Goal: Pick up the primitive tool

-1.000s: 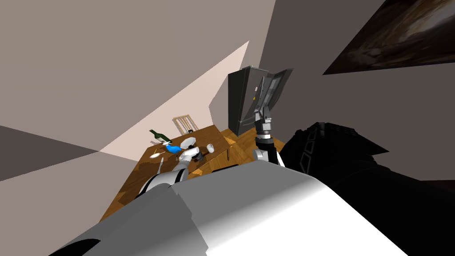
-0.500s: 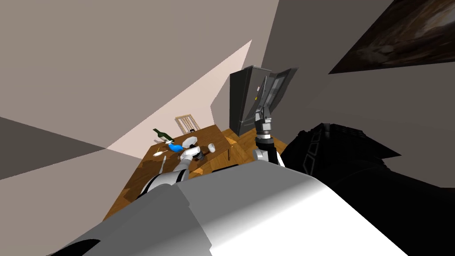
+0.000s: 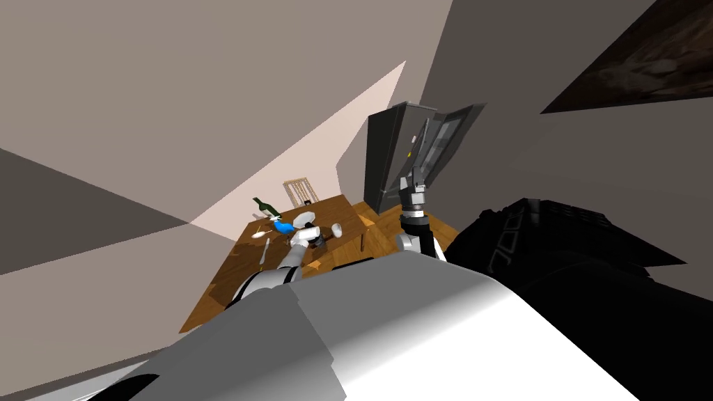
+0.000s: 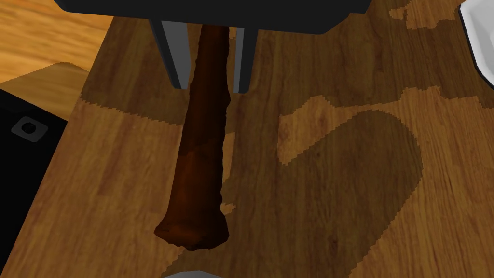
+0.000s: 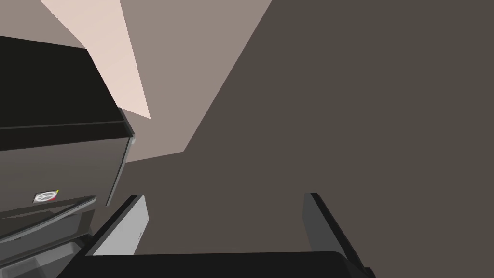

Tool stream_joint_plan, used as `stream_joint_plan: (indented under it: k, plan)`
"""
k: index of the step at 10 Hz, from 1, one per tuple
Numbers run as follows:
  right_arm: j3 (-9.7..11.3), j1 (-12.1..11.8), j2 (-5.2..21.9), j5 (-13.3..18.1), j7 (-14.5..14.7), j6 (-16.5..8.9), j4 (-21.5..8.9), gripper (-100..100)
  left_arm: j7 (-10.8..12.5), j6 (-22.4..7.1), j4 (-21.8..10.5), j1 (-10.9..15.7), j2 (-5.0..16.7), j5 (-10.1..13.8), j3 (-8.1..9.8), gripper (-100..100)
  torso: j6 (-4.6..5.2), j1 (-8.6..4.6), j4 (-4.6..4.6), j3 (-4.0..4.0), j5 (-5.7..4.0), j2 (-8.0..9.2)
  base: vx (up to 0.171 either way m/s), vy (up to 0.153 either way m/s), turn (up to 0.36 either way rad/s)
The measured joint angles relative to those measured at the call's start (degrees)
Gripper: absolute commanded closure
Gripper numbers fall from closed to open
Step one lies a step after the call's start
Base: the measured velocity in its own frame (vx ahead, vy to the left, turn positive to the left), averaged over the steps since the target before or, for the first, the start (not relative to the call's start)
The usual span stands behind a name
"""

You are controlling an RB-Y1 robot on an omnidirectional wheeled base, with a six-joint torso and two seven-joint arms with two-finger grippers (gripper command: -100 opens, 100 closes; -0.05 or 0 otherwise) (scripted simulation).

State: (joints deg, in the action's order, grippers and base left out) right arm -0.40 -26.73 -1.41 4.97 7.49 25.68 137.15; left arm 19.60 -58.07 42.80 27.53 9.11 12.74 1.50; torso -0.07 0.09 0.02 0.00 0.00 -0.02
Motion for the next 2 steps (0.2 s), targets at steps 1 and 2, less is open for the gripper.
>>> stream_joint_plan:
  k: [1,2]
  plan:
    - [0.0,0.0,0.0,0.0,0.0,0.0,0.0,0,0.71,-1.27,2.32,-0.72,-0.7,-0.7,-0.61,100,-0.02,0.01,0.01,0.01,-0.01,0.02,0.004,0.012,0.022]
    - [0.0,0.01,0.0,0.0,0.0,0.0,0.0,0,0.86,-1.6,2.61,-0.79,-0.76,-0.78,-0.68,0,0.0,-0.04,0.01,0.02,-0.01,0.03,0.0,0.0,0.0]
